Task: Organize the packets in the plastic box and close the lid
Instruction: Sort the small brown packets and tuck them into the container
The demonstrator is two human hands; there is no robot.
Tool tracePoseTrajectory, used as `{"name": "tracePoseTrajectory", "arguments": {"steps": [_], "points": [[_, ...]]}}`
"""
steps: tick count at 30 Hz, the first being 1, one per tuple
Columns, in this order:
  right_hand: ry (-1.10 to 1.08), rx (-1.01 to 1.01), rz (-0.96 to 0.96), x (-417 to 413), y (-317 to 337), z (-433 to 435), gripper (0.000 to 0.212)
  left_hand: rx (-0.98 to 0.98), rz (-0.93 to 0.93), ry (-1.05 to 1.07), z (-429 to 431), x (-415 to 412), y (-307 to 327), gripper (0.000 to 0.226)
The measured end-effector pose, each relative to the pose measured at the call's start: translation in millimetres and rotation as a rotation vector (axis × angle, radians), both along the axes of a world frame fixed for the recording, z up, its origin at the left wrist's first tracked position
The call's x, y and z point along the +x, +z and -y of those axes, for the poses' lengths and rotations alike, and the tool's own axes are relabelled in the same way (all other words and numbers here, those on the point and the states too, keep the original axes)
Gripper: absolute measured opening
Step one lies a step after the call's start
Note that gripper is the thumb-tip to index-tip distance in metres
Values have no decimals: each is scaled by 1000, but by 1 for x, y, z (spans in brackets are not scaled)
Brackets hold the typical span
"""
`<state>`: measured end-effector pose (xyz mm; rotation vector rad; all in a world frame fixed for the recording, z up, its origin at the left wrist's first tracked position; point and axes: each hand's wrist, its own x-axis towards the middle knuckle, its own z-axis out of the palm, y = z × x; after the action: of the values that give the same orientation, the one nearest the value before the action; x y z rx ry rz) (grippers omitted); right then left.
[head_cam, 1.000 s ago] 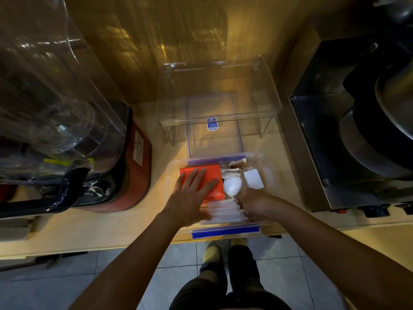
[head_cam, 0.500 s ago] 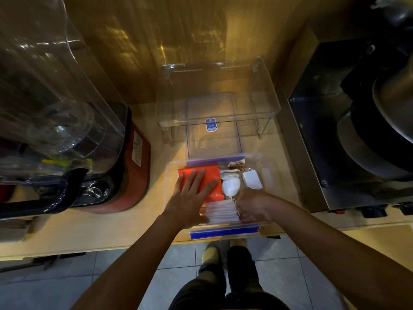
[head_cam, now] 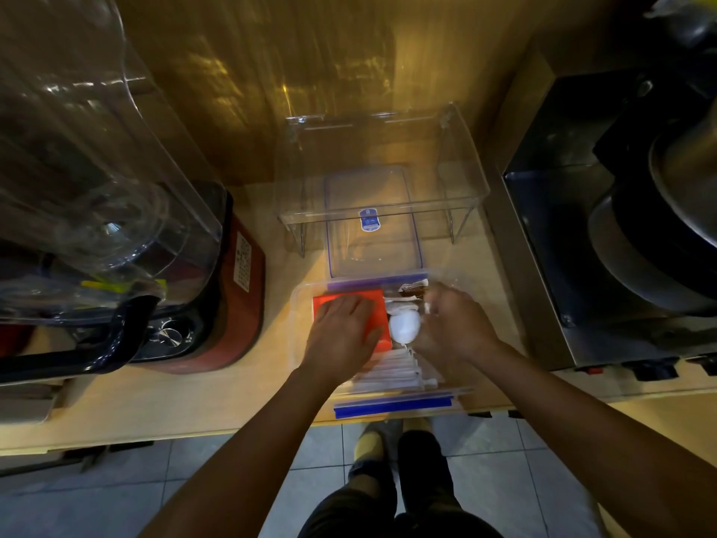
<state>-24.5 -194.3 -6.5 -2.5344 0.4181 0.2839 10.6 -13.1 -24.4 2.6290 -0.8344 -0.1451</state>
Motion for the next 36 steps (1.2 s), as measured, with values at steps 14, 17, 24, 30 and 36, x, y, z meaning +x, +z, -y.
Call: {"name": "tracePoseTrajectory", "arguments": {"steps": [14,17,24,30,36], "points": [[111,17,174,25,-7,0,20,-93,-77,102,37,17,-8,37],[32,267,242,30,-2,8,11,-447,-338,291,34,21,9,45],[-238,797,198,32,11,12,26,-829,-781,428,34,32,38,15],[-378,911,243,25,23,22,11,-1049,-831,617,20,28,38,25],[-280,985,204,22,30,20,18,-1061,-878,715,28,26,46,27]]}}
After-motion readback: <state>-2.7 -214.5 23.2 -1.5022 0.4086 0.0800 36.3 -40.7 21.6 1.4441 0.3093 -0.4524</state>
